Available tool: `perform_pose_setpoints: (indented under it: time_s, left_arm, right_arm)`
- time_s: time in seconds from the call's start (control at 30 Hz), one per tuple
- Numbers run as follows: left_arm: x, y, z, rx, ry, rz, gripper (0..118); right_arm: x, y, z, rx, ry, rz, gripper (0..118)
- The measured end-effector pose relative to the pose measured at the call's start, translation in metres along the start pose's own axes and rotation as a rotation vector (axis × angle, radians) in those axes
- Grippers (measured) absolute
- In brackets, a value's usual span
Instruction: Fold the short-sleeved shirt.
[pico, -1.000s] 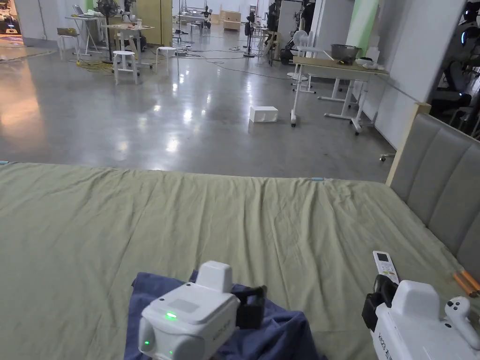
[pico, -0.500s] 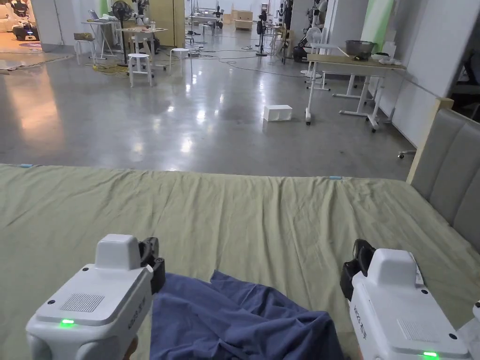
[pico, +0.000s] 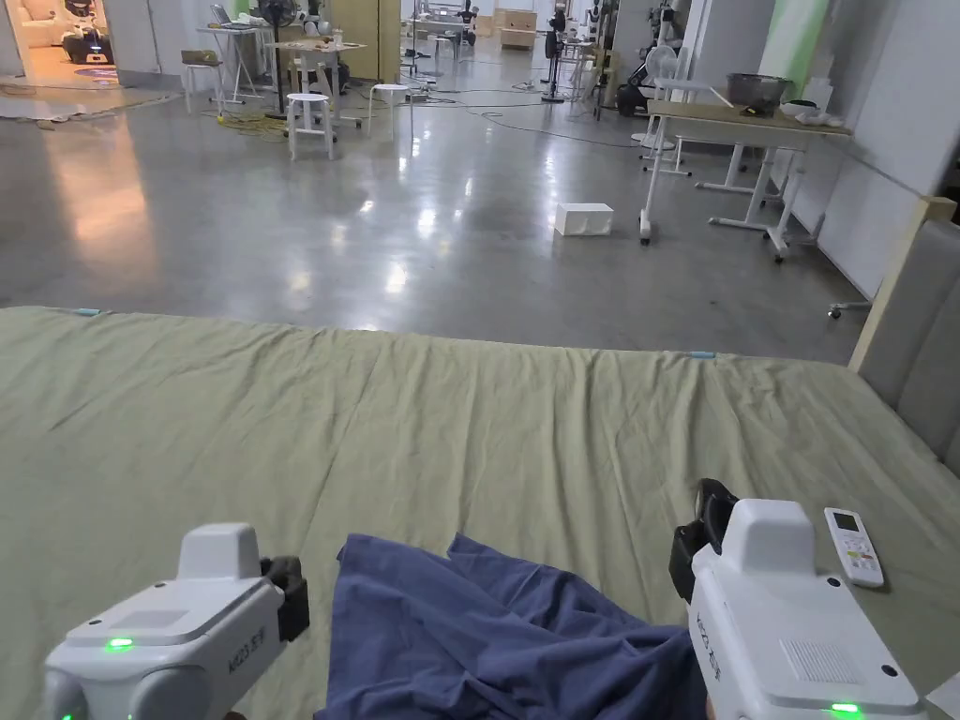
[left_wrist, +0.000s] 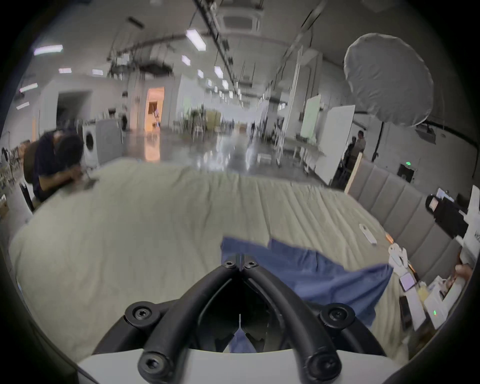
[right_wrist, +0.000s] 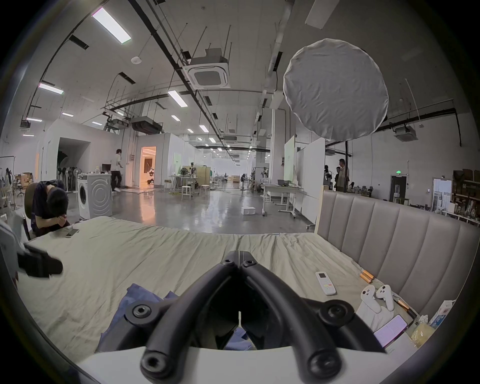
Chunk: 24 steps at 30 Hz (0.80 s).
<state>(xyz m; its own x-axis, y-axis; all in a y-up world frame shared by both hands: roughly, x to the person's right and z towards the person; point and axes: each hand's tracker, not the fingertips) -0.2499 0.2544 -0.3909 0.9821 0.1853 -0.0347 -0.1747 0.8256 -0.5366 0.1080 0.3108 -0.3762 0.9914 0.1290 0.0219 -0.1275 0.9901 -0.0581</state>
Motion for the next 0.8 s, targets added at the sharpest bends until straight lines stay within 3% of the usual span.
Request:
perform_pose_setpoints:
  time_s: [0.03, 0.13, 0.17, 0.33, 0.53, 0.63, 0.73, 0.77, 0.8]
  left_arm:
    - [-0.004, -0.010, -0.013, -0.071, 0.006, -0.002, 4]
    - [-0.007, -0.038, -0.042, -0.212, 0.011, -0.021, 58]
    - [-0.008, -0.046, -0.050, -0.241, 0.000, -0.017, 71]
    - [0.002, -0.080, -0.079, -0.360, -0.005, 0.005, 83]
    - [0.008, -0.120, -0.126, -0.531, 0.061, -0.069, 80]
    - [0.032, -0.126, -0.108, -0.444, 0.108, -0.202, 71]
    - [0.040, -0.124, -0.099, -0.445, 0.095, -0.213, 37]
    - [0.040, -0.124, -0.097, -0.442, 0.094, -0.222, 16]
    - [0.039, -0.123, -0.096, -0.442, 0.085, -0.226, 8]
  right_arm:
    - [0.000, -0.003, -0.001, -0.006, -0.002, 0.001, 0]
    - [0.003, -0.010, -0.001, -0.033, -0.004, -0.006, 0]
    - [0.004, -0.013, -0.001, -0.046, -0.008, -0.012, 0]
    - [0.011, -0.023, 0.001, -0.074, -0.025, 0.002, 0]
    - [0.022, -0.039, 0.002, -0.123, -0.046, -0.005, 0]
    - [0.026, -0.046, 0.003, -0.144, -0.055, -0.005, 0]
    - [0.030, -0.050, 0.004, -0.158, -0.060, -0.012, 0]
    - [0.030, -0.051, 0.004, -0.162, -0.061, -0.014, 0]
    - [0.031, -0.051, 0.004, -0.164, -0.063, -0.016, 0]
